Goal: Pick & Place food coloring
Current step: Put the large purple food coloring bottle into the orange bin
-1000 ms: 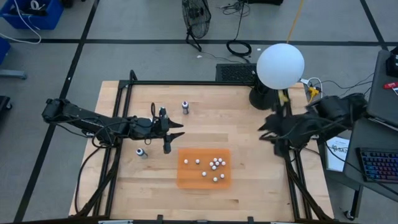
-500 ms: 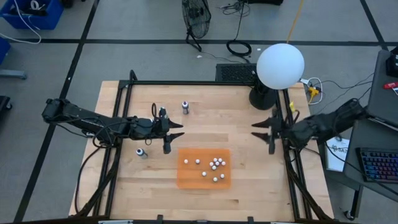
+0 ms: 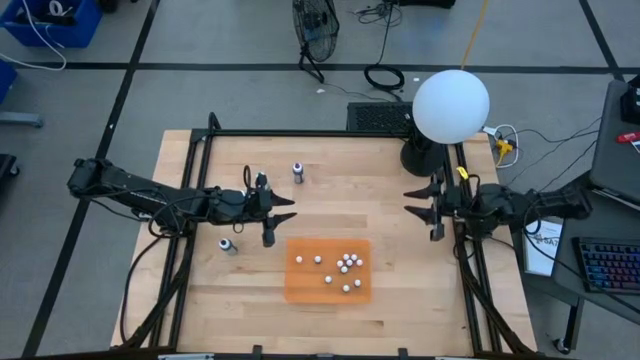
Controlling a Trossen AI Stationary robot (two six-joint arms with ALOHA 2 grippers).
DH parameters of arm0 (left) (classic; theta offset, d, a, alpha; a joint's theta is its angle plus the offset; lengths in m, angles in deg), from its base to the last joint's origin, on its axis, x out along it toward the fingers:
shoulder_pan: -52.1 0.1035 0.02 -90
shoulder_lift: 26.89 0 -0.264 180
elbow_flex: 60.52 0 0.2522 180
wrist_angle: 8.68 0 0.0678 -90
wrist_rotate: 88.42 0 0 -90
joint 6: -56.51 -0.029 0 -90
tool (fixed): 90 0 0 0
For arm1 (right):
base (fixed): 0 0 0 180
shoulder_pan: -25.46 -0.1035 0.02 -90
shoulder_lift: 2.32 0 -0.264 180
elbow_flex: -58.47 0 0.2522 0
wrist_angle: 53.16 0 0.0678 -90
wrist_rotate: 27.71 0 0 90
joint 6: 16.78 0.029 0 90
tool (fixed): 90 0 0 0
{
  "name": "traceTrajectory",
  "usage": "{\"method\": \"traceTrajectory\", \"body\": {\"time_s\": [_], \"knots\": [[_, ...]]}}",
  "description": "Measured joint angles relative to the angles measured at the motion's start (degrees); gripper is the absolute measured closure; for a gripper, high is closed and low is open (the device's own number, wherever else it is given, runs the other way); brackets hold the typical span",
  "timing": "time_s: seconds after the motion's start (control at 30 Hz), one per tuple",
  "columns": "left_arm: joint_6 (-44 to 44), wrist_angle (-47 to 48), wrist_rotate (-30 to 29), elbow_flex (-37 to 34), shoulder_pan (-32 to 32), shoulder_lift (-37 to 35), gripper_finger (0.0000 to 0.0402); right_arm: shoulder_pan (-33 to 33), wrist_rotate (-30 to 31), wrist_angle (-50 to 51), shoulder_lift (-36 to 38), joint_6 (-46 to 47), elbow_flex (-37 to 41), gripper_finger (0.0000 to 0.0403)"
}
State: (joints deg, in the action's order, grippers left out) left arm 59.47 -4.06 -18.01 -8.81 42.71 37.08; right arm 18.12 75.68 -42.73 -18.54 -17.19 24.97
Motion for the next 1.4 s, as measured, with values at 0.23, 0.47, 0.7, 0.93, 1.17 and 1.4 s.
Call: {"method": "traceTrajectory", "body": {"time_s": [0.23,0.47,0.7,0.93,1.17,1.4], "knots": [[0.09,0.01,0.0,0.0,-0.01,0.0,0.0256,5.13,-4.63,5.06,2.77,2.53,0.73,0.0254],[0.59,0.04,-0.02,0.0,-0.02,0.0,0.0256,5.12,-3.4,-8.3,9.98,0.04,10.81,0.0257],[0.59,0.08,-0.04,0.0,0.0,0.0,0.0256,5.12,-2.99,-10.87,15.29,-0.09,15.66,0.0255],[0.58,0.64,-0.02,0.0,0.0,0.0,0.0256,5.12,-2.95,-3.58,15.59,2.55,16.39,0.0256],[5.9,7.02,0.02,1.6,1.48,0.02,0.0256,5.12,-3.19,2.19,15.12,4.65,16.5,0.0253],[15.82,39.47,0.62,16.01,10.7,3.64,0.0248,5.12,-2.96,-1.73,14.18,4.23,16.57,0.0256]]}}
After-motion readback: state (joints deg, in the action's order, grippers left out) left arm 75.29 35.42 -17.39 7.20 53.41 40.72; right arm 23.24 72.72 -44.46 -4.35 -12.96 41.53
